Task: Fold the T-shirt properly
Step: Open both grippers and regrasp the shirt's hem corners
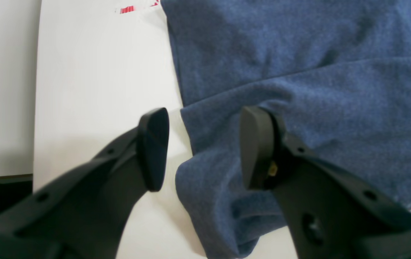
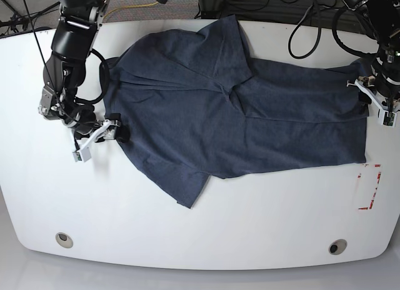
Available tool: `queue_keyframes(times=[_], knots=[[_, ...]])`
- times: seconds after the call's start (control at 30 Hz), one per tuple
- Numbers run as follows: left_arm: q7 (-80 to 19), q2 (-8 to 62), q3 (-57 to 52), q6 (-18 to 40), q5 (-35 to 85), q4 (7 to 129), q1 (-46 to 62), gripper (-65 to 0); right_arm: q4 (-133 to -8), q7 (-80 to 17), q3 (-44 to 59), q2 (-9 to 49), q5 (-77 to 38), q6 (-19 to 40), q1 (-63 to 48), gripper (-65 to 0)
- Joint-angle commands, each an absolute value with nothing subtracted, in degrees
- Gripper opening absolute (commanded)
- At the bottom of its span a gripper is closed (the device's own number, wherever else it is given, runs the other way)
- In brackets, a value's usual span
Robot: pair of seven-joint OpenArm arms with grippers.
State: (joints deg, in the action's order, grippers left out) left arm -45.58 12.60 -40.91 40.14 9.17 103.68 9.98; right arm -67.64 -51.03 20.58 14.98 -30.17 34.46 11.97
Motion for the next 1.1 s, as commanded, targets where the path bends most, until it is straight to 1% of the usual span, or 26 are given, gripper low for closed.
queue_keyframes(times=[0.0,0.17,0.2,0.27,0.3,0.33,0.37,0.4,0.43,0.53,0.6,0.67,0.7,0.77,0.8,0.83,1.0,1.07], knots=[[-44.53,13.58,-41.27,40.0,9.89,104.66,9.54,-35.1,-67.91,-50.95,20.7,14.11,-29.93,34.33,13.14,-14.1],[-44.53,13.58,-41.19,40.0,9.89,104.57,9.27,-34.6,-68.0,-50.95,20.53,12.44,-29.93,34.24,13.14,-14.3],[-44.53,13.58,-41.19,40.0,9.8,104.48,8.75,-33.6,-68.0,-50.95,20.53,12.26,-29.93,34.24,13.14,-14.3],[-44.62,13.58,-41.27,39.16,9.8,104.31,6.99,-28.1,-68.0,-50.95,20.44,11.47,-29.93,34.24,13.23,-16.2],[-44.62,13.58,-41.27,37.05,9.8,103.87,6.37,-24.2,-68.0,-50.95,20.44,11.21,-29.93,34.24,13.67,-19.0],[-44.79,13.58,-41.19,35.65,9.8,103.34,5.93,-21.8,-68.0,-50.95,20.44,11.12,-29.93,34.24,13.93,-21.6],[-45.41,13.67,-41.1,33.36,9.8,102.29,5.76,-18.5,-68.0,-50.95,20.44,10.95,-29.93,34.24,14.2,-26.6],[-45.67,13.76,-40.92,32.04,9.89,101.76,5.32,-17.1,-68.0,-50.95,20.44,10.95,-29.93,34.24,14.2,-29.3],[-46.02,13.76,-40.84,29.76,9.89,101.14,3.65,-15.6,-68.0,-50.95,20.44,10.95,-29.93,34.24,14.2,-33.9],[-47.25,13.76,-40.84,24.57,9.8,98.15,-1.01,-14.7,-68.0,-50.95,20.35,10.86,-29.93,34.33,14.29,-43.0],[-47.96,13.85,-40.92,21.23,9.8,94.55,-3.91,-14.7,-68.0,-50.95,19.82,10.86,-30.11,34.59,14.29,-47.2],[-47.87,13.93,-41.01,19.21,9.8,91.47,-6.46,-14.7,-68.0,-50.95,18.33,10.86,-30.29,34.59,14.29,-49.8],[-47.87,14.37,-40.92,18.33,9.8,89.01,-8.13,-14.7,-68.0,-50.95,17.45,10.86,-30.29,34.59,14.37,-52.3],[-47.87,15.43,-40.48,17.45,9.8,85.14,-10.24,-14.7,-68.09,-50.95,16.31,10.86,-30.37,34.59,14.81,-57.5],[-47.69,16.04,-39.6,17.1,9.89,82.07,-11.65,-14.7,-68.09,-50.95,15.52,10.86,-30.46,34.59,14.9,-62.5],[-47.34,16.4,-38.99,16.92,9.89,80.04,-12.62,-14.7,-68.09,-50.95,15.08,10.86,-30.46,34.59,14.9,-65.0],[-40.75,18.77,-36.0,14.02,9.89,69.14,-16.13,-14.7,-68.09,-50.95,14.37,10.86,-30.46,34.59,14.9,-65.0],[-38.02,19.91,-33.89,13.76,9.89,64.57,-16.92,-14.7,-68.09,-50.95,14.37,10.86,-30.46,34.59,14.99,-65.0]])
